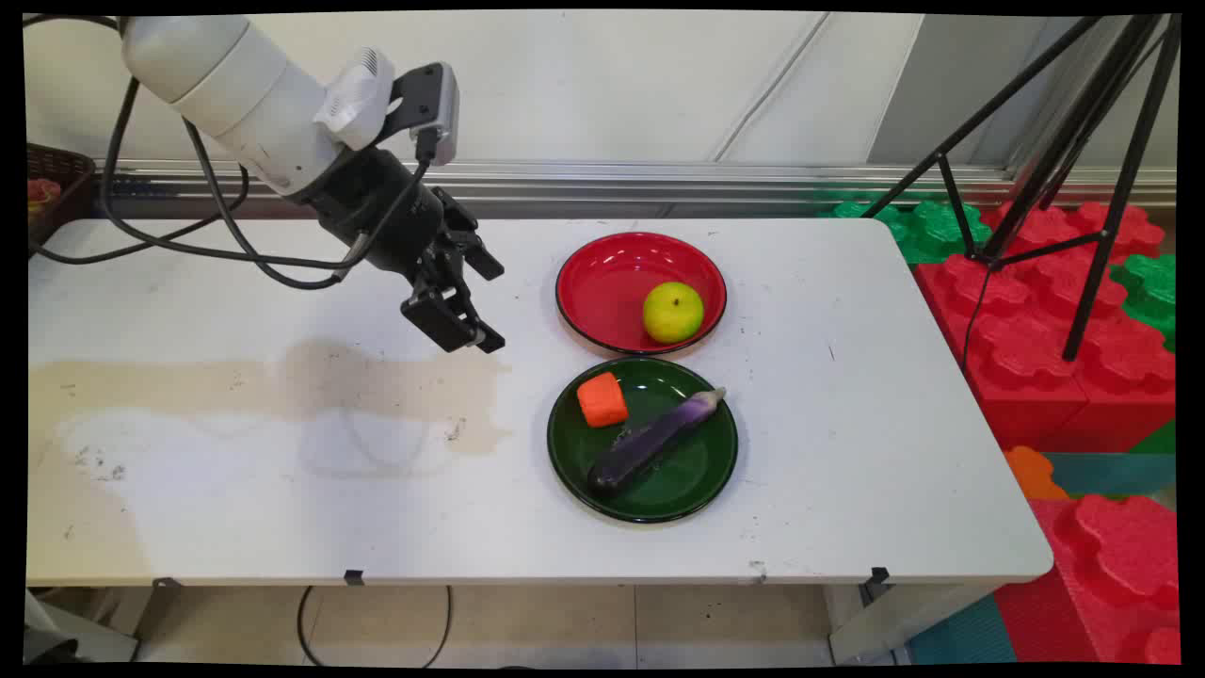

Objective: Pick up the eggplant from the green plate

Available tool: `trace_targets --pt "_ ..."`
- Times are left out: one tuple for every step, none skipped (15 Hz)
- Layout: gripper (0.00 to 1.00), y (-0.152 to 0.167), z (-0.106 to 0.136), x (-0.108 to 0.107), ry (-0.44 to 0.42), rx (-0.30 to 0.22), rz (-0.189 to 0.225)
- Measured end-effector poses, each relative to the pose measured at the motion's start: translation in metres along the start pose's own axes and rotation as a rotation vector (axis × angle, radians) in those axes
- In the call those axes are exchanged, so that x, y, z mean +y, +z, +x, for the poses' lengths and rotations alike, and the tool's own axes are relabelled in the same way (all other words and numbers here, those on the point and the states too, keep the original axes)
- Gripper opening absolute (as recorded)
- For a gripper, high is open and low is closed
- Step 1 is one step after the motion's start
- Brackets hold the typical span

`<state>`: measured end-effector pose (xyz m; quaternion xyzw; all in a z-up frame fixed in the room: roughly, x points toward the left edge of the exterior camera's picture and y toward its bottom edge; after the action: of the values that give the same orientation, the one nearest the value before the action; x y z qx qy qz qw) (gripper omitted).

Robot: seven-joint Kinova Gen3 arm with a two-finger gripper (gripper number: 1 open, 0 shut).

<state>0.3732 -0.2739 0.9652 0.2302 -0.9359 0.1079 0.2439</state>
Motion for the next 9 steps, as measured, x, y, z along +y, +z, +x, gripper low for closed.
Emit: trace_targets --pt "1.0 -0.001 0.0 0.0 -0.003 0.002 0.0" --pt "1.0 -0.002 0.001 0.001 -0.005 0.006 0.0" --pt "1.0 -0.003 0.001 0.001 -0.005 0.01 -0.003" --pt "1.0 -0.005 0.002 0.002 -0.004 0.012 -0.006" --pt "1.0 -0.006 0.003 0.004 -0.003 0.014 -0.011" --pt "1.0 -0.007 0.005 0.005 -0.004 0.015 -0.016" --pt "1.0 -0.008 0.006 0.007 -0.006 0.018 -0.022" --pt "1.0 -0.008 0.009 0.009 -0.01 0.018 -0.027" --pt "1.0 -0.009 0.012 0.011 -0.013 0.017 -0.03"
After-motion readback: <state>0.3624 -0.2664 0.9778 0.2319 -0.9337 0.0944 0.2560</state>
